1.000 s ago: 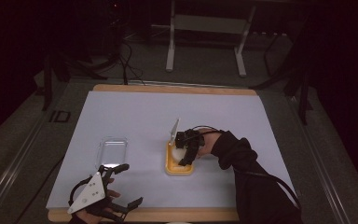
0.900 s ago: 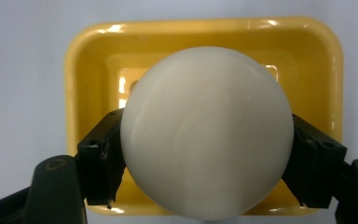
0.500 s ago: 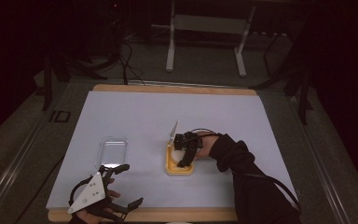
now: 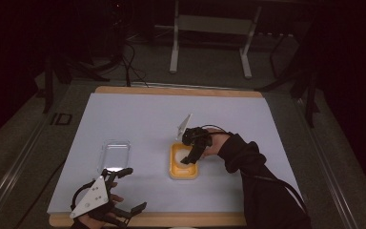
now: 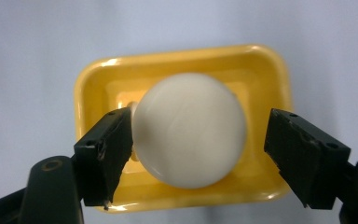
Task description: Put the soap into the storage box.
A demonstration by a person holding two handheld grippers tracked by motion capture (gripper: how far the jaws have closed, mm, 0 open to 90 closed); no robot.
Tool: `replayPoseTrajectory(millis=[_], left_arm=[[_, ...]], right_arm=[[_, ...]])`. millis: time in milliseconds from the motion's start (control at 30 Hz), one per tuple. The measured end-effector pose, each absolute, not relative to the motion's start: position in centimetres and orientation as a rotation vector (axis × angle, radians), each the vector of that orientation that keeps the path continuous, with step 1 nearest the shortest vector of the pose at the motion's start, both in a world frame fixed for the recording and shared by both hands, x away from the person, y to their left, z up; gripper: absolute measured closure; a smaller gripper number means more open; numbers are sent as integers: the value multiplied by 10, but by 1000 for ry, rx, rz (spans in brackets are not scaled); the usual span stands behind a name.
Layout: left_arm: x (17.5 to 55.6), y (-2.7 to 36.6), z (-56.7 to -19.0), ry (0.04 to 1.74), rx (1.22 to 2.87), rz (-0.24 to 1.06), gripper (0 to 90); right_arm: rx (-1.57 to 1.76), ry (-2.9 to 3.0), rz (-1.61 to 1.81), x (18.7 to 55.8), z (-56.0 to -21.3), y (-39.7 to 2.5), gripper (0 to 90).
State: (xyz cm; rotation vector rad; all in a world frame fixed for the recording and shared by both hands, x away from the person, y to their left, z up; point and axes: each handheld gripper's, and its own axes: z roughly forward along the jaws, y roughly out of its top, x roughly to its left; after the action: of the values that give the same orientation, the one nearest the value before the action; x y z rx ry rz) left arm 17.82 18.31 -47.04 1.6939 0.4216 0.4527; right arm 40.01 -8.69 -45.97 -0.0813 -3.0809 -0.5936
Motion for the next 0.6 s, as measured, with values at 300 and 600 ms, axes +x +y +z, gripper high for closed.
replayPoseTrajectory(millis=[300, 600], left_arm=[[178, 183, -470, 420, 1696, 455, 1], [178, 183, -470, 420, 1695, 454, 1]], right_arm=[[-148, -3075, -772, 394, -443, -98, 232], [-414, -3066, -864, 401, -440, -112, 130]])
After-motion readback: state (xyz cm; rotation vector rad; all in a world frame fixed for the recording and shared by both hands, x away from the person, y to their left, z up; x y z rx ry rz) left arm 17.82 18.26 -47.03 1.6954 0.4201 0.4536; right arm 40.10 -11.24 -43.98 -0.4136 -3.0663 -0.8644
